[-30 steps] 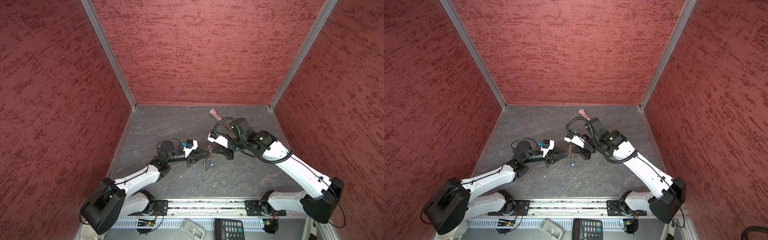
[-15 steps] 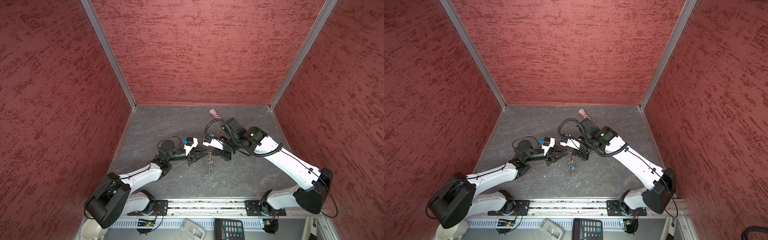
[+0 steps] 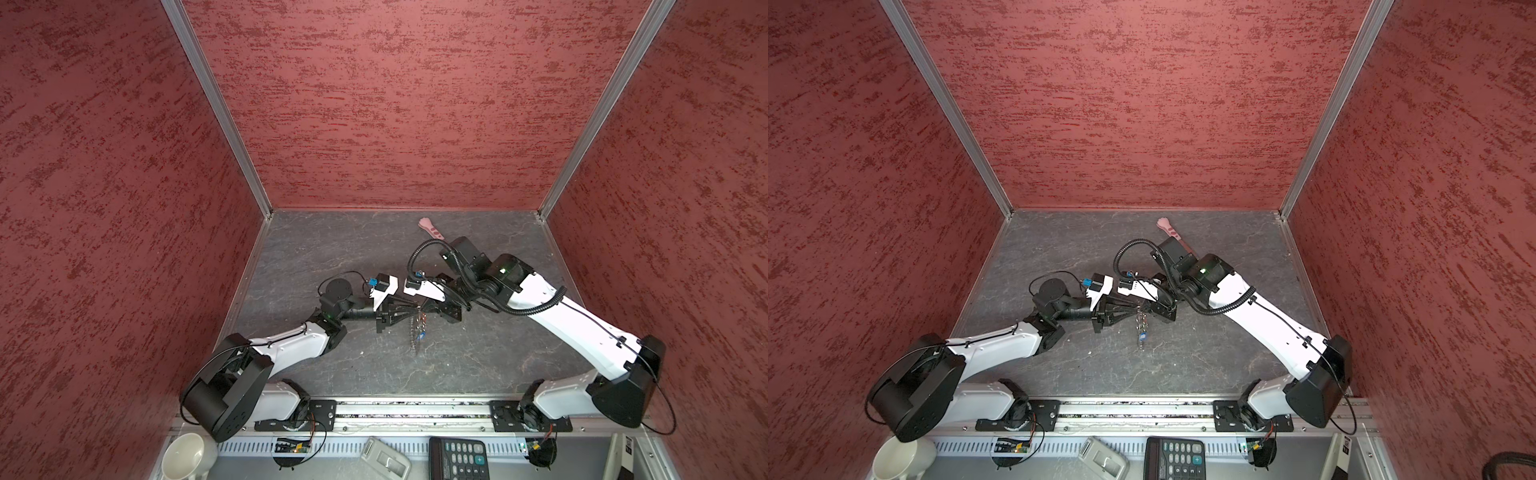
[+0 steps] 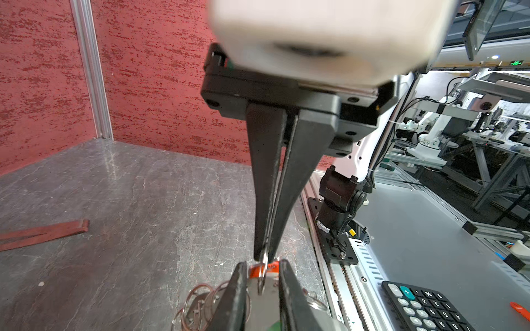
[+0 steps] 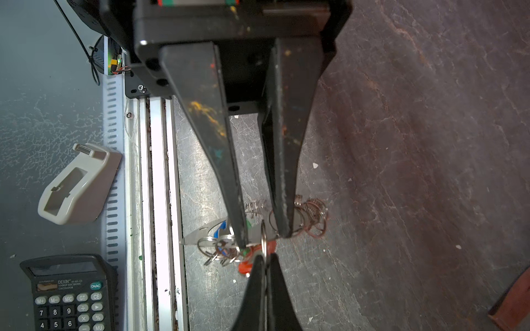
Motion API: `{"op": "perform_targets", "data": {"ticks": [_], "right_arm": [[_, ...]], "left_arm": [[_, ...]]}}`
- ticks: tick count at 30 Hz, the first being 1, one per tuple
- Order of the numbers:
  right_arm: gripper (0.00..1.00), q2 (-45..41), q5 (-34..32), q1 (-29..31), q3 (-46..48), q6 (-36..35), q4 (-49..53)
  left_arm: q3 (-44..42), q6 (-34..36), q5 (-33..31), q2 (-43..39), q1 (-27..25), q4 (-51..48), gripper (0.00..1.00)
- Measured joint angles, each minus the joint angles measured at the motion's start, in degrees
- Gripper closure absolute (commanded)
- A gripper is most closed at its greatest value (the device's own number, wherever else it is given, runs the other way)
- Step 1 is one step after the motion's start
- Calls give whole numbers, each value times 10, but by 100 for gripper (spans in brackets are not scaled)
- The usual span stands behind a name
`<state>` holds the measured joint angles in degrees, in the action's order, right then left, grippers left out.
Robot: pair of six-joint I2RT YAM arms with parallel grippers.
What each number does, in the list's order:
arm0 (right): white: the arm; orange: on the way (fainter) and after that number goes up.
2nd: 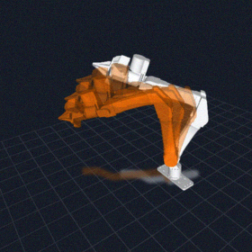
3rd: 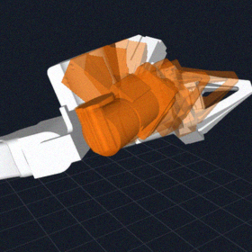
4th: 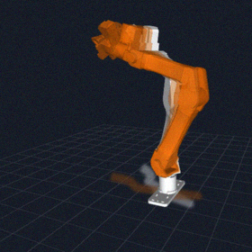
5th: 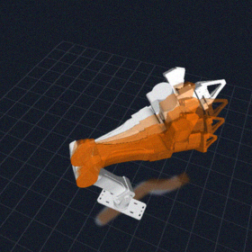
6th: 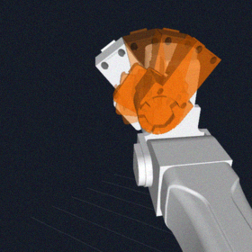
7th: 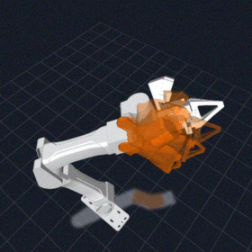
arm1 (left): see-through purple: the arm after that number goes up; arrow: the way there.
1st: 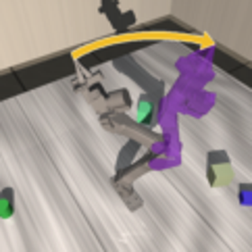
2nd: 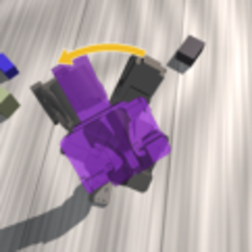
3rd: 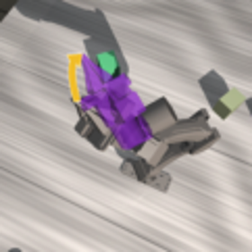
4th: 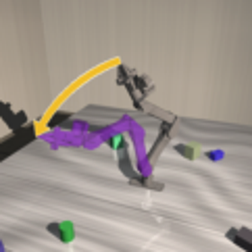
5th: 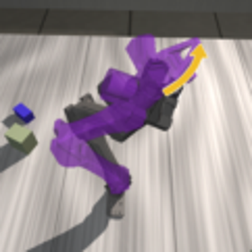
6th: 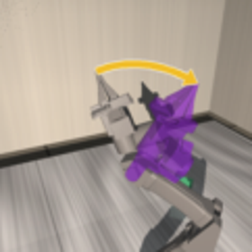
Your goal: Put the keys on the keyring
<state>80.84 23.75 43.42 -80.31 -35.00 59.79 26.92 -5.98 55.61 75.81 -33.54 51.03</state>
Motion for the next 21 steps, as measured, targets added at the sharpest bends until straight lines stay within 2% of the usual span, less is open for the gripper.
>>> {"op": "perform_targets", "data": {"ticks": [5, 15, 21], "right_arm": [[100, 2, 2, 1, 0, 0, 0], [100, 9, 2, 3, 0, 0, 2], [100, 9, -1, 3, 0, 0, 4]], "left_arm": [[13, -1, 12, 1, -2, -2, 89], [23, 14, 16, 11, -6, -32, 87], [23, 29, 16, 11, -6, -56, 93]]}}
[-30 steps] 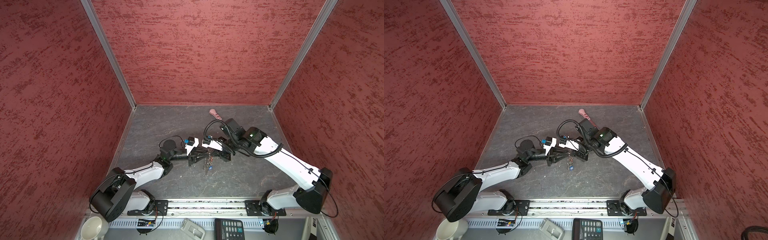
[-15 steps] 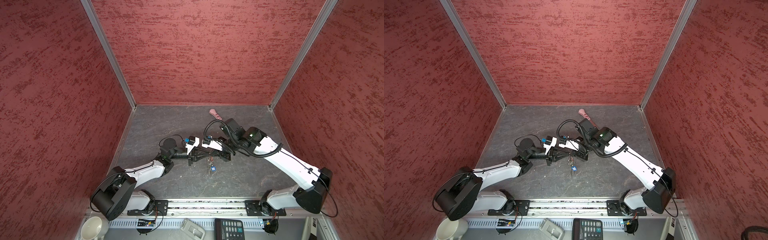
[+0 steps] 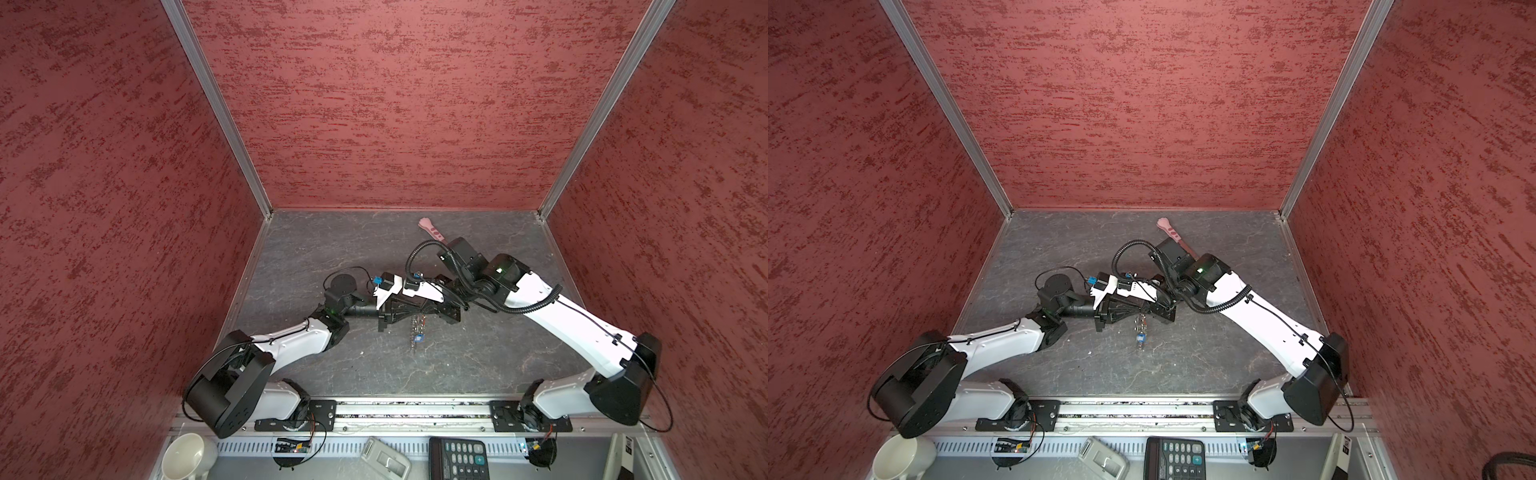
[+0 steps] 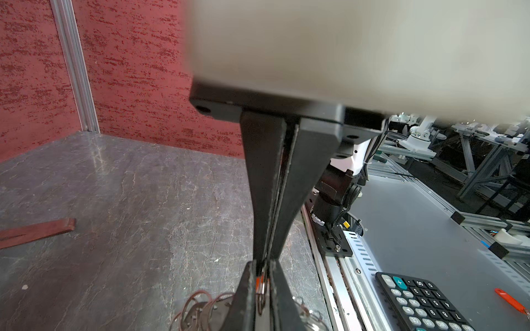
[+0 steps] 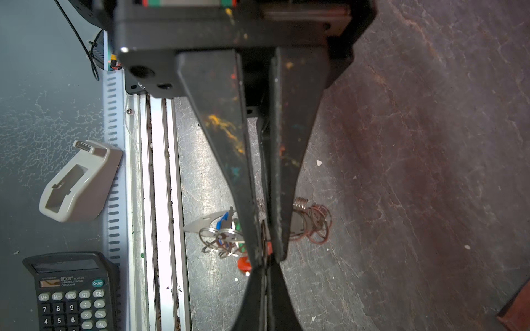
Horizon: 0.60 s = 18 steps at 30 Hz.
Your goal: Put the keys on the keyring
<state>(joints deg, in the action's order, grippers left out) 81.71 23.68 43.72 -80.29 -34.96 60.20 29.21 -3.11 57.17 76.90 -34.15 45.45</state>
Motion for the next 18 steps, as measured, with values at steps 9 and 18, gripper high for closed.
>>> {"op": "perform_targets", "data": {"ticks": [9, 18], "right_arm": [[100, 0, 0, 0, 0, 0, 1], [82, -48, -4, -7, 47, 34, -59]], "left_arm": [[1, 6, 0, -1, 0, -4, 100], [-16, -27, -39, -1, -4, 43, 100]]}}
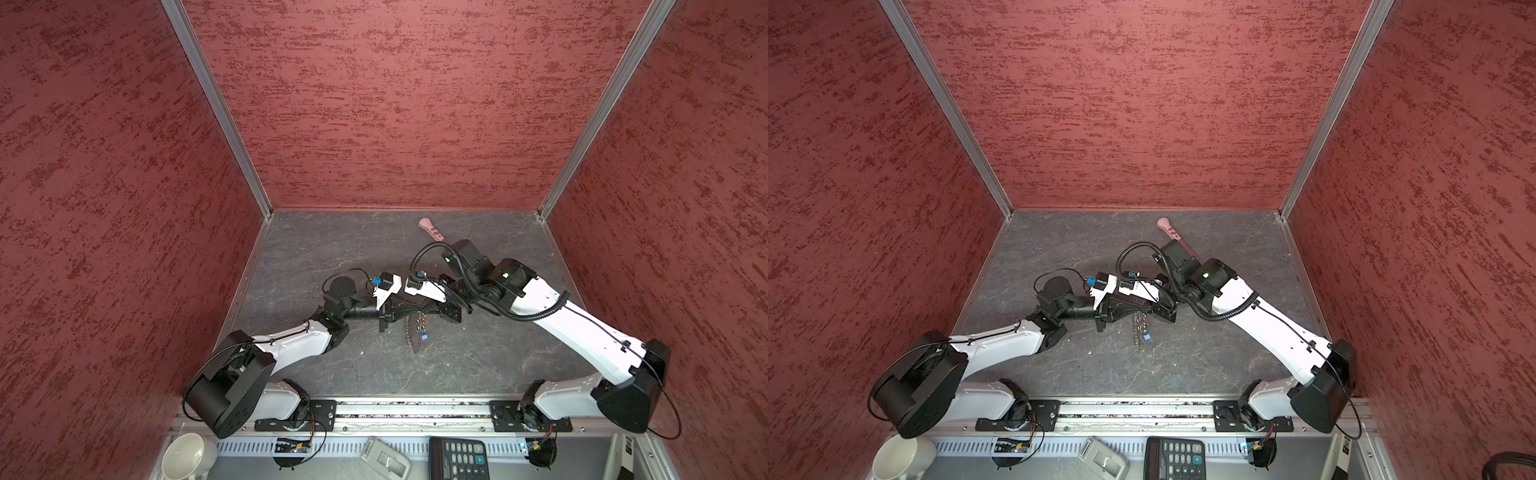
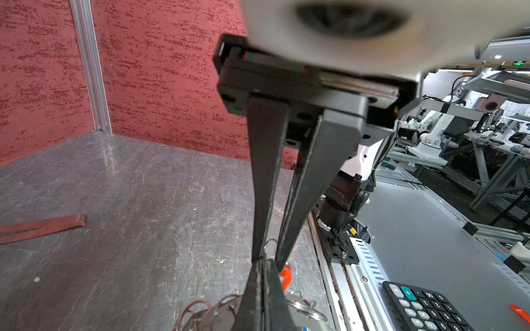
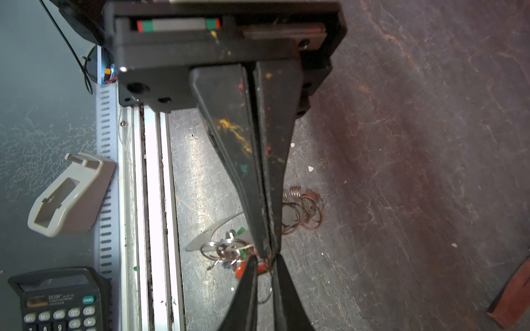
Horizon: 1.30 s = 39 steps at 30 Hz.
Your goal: Put the keys on the keyring
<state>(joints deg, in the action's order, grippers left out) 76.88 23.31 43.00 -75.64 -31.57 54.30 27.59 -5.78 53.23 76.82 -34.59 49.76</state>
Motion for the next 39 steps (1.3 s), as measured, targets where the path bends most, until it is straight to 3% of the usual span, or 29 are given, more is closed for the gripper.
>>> {"op": "perform_targets", "data": {"ticks": [6, 18, 26, 39], "right_arm": [[82, -49, 14, -37, 34, 49, -36], [81, -51, 61, -50, 74, 94, -72], [93, -50, 80, -53, 75, 110, -79], [99, -40, 101, -56, 79, 112, -87]], "left_arm": [[-6, -13, -19, 0, -1, 19, 100], [-10, -15, -31, -5, -1, 40, 100], [-17, -15, -33, -8, -1, 46, 100], [-24, -15, -34, -8, -1, 58, 100]]}}
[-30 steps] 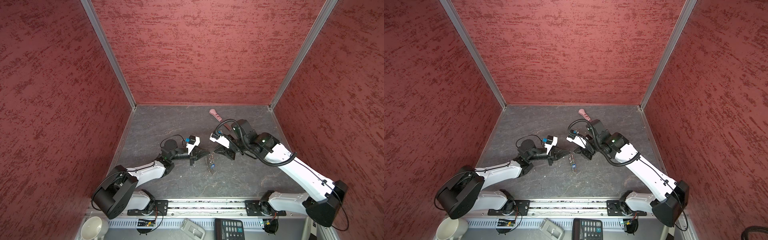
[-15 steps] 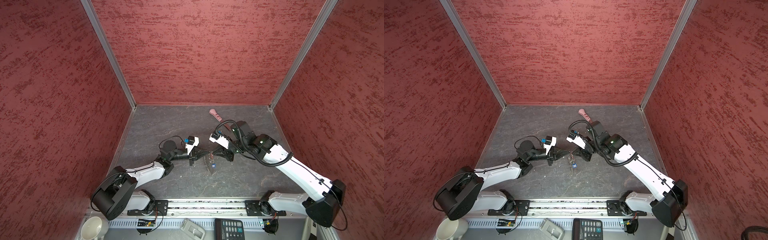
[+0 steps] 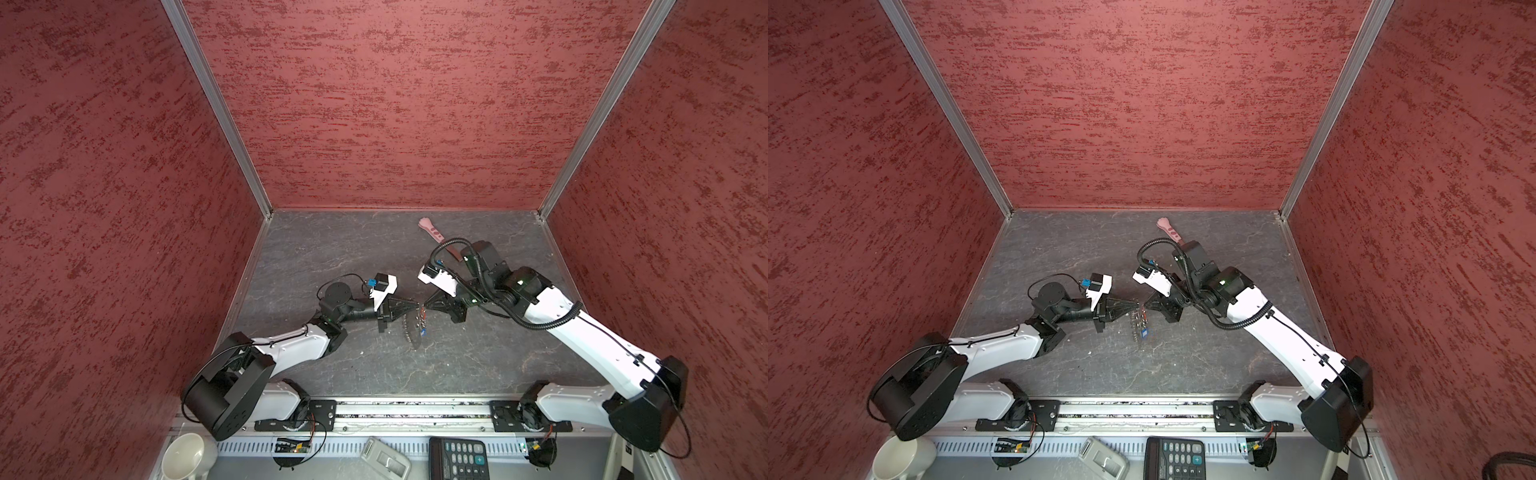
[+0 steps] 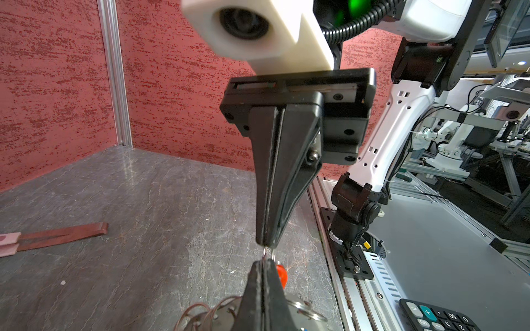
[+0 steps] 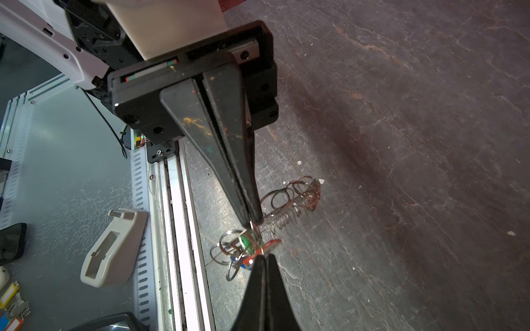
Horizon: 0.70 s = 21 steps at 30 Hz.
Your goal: Put the keys on the keyring
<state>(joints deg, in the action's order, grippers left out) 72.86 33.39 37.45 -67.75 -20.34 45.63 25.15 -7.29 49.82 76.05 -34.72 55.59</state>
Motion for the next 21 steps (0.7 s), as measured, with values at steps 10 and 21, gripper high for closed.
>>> {"op": "perform_targets", "data": {"ticks": [10, 21], "right_arm": [[99, 4, 7, -1, 19, 3, -27], [96, 4, 9, -2, 43, 9, -60]], "left_arm": [[-1, -11, -13, 0, -1, 15, 100], [-1, -34, -28, 17, -11, 72, 100]]}}
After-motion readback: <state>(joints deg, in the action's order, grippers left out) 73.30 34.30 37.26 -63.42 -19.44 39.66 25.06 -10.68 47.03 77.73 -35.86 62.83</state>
